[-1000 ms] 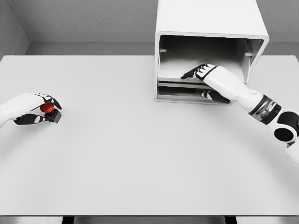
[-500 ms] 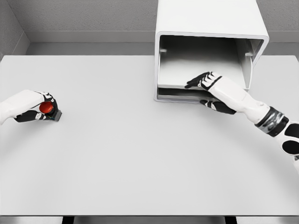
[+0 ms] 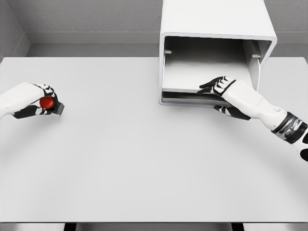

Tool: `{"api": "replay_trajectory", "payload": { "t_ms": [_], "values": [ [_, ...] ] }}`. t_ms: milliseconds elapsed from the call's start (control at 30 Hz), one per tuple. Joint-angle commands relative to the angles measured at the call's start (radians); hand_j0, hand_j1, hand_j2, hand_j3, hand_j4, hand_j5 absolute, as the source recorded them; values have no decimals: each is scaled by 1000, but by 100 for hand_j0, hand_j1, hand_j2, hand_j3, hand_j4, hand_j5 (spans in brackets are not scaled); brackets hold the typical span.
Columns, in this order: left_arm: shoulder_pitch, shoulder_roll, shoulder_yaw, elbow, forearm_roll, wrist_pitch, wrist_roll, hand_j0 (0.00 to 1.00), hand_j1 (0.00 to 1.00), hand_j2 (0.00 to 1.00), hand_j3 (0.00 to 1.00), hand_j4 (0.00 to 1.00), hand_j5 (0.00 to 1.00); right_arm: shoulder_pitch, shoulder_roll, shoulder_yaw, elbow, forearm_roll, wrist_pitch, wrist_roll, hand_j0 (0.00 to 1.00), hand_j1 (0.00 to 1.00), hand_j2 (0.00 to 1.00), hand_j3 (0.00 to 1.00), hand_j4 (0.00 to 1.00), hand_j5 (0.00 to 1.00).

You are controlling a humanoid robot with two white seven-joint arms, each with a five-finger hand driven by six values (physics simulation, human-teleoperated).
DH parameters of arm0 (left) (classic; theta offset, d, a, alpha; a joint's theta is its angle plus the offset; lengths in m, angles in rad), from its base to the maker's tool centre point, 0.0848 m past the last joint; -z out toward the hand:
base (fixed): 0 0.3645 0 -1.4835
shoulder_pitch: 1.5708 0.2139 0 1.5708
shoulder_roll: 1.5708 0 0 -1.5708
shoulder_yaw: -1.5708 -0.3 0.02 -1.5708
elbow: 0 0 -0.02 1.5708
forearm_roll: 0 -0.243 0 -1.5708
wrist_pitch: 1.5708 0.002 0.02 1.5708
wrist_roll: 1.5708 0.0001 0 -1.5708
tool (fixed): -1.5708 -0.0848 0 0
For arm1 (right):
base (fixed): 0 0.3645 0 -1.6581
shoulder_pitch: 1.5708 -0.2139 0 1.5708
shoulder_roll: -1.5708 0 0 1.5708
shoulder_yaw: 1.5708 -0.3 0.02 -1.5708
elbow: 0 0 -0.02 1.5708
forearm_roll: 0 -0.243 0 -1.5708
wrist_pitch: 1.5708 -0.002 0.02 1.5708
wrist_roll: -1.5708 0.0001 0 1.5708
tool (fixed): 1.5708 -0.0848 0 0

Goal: Slide open multi-storey tabletop storage cabinets and put open load switch and slide close multi-storey tabletop storage cabinets

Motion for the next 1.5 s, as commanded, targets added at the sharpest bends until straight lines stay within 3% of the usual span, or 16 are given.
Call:
{"api": "replay_trajectory", "payload": {
  "t_ms": [0, 133, 533, 733, 967, 1033, 1333, 1467],
  "values": [
    [0, 0, 5, -15, 10, 3, 1, 34, 34, 34, 34, 34, 34, 2, -4, -1, -3, -7, 0, -1, 77, 77, 77, 77, 77, 77],
    [0, -3, 16, -47, 10, 3, 1, 34, 34, 34, 34, 34, 34, 63, -7, -71, -59, -4, 0, 4, 77, 77, 77, 77, 77, 77],
    [-9, -6, 24, -104, 33, 3, 1, 34, 34, 34, 34, 34, 34, 98, -33, -90, -90, -5, 0, -4, 78, 78, 78, 78, 78, 78],
    [-20, -32, 24, -144, 33, 3, 1, 34, 34, 34, 34, 34, 34, 172, -33, -172, -161, -5, 0, 2, 78, 78, 78, 78, 78, 78],
    [-28, -60, 22, -179, 50, 3, 1, 34, 34, 34, 34, 34, 34, 189, -33, -188, -196, -5, 0, 2, 78, 78, 78, 78, 78, 78],
    [-38, -77, 21, -182, 50, 3, 1, 34, 34, 34, 34, 34, 34, 210, -33, -241, -219, -16, 0, 2, 78, 78, 78, 78, 78, 78],
    [-41, -127, 21, -233, 50, 3, 1, 35, 35, 35, 35, 35, 35, 244, -30, -378, -225, -60, 0, 4, 62, 62, 62, 62, 62, 62],
    [-41, -135, 19, -234, 49, 3, 1, 35, 35, 35, 35, 35, 35, 255, -33, -416, -224, -83, 0, 4, 62, 62, 62, 62, 62, 62]
  ]
}}
